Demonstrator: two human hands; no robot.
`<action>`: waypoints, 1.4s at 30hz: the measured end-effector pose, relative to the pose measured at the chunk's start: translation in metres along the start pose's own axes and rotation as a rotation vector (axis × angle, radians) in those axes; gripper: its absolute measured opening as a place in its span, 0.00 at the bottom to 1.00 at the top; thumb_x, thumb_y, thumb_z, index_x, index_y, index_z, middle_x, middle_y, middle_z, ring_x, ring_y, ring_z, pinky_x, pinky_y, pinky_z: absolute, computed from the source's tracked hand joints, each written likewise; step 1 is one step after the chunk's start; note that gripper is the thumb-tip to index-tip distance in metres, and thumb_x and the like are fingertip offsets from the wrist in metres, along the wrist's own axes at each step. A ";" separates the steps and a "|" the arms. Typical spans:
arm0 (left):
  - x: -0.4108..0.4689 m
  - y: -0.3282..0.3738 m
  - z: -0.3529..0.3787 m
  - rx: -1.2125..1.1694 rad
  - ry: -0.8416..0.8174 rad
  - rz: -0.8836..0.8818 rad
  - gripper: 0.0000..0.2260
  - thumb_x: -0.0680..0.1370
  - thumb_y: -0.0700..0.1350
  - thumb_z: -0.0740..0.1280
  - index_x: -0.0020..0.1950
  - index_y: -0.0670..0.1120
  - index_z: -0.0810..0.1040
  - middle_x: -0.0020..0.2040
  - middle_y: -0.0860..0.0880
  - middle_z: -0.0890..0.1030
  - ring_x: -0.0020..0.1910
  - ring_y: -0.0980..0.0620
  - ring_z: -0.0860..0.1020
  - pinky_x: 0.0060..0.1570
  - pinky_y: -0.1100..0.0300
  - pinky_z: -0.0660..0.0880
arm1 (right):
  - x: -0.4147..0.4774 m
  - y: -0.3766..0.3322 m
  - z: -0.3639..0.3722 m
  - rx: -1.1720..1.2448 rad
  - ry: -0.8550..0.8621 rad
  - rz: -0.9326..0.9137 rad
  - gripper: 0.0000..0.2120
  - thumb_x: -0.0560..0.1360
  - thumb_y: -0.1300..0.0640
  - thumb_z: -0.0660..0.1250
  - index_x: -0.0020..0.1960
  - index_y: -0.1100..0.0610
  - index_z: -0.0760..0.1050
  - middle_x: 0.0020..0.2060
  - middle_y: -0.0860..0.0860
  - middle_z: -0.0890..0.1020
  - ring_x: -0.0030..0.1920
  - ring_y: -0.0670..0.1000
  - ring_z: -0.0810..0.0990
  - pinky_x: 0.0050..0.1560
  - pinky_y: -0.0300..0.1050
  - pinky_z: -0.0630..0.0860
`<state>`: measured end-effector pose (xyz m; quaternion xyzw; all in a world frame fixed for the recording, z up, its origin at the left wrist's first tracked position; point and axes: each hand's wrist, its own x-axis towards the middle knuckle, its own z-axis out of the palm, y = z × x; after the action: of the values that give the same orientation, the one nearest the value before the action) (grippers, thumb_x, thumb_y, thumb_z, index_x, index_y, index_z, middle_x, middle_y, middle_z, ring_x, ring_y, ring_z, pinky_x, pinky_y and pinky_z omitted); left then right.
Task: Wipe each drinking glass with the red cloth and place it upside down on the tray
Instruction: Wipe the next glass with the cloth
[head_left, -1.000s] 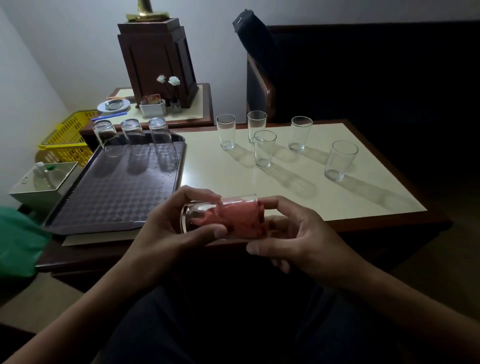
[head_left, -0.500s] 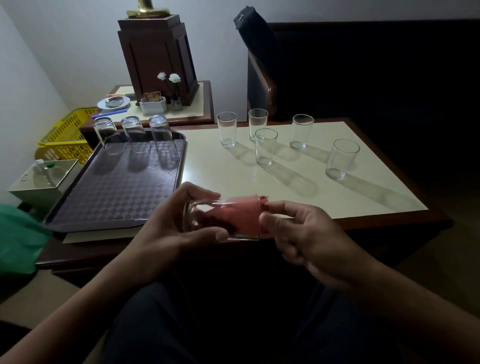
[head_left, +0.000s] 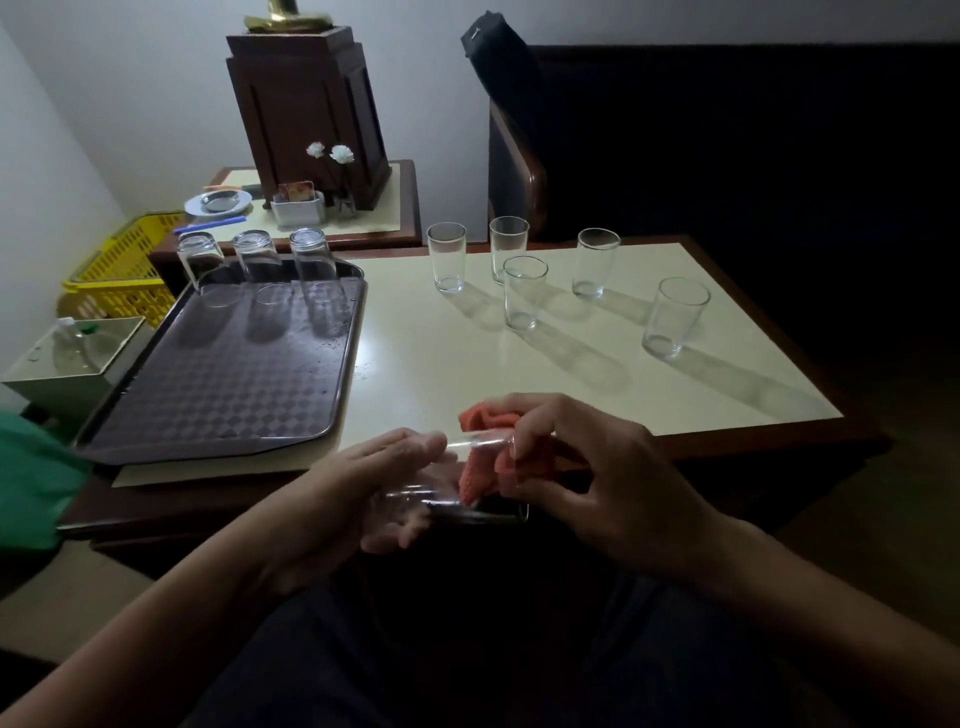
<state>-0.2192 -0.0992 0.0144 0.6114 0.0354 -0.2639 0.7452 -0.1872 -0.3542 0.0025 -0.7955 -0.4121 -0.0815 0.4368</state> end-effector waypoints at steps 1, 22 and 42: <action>-0.002 0.001 -0.001 0.025 -0.045 -0.001 0.32 0.68 0.56 0.80 0.58 0.34 0.74 0.38 0.42 0.81 0.28 0.51 0.73 0.22 0.65 0.62 | 0.000 -0.001 0.002 -0.035 0.020 -0.057 0.19 0.76 0.62 0.79 0.62 0.59 0.76 0.70 0.46 0.78 0.70 0.37 0.78 0.63 0.37 0.81; -0.004 0.004 0.012 0.138 -0.141 -0.196 0.24 0.79 0.66 0.65 0.45 0.45 0.82 0.37 0.37 0.79 0.20 0.49 0.71 0.19 0.65 0.58 | -0.001 -0.003 -0.004 -0.112 0.133 -0.119 0.16 0.72 0.65 0.83 0.57 0.62 0.84 0.64 0.53 0.84 0.65 0.50 0.84 0.59 0.47 0.84; -0.002 -0.004 0.005 0.200 0.008 0.372 0.22 0.75 0.46 0.75 0.67 0.44 0.73 0.51 0.34 0.80 0.38 0.40 0.81 0.38 0.53 0.80 | 0.002 -0.004 0.004 0.390 0.128 0.414 0.19 0.73 0.65 0.80 0.59 0.54 0.80 0.50 0.47 0.88 0.54 0.45 0.87 0.54 0.41 0.82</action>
<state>-0.2241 -0.1038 0.0131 0.6794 -0.1014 -0.1216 0.7165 -0.1897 -0.3486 0.0031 -0.7571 -0.2204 0.0403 0.6137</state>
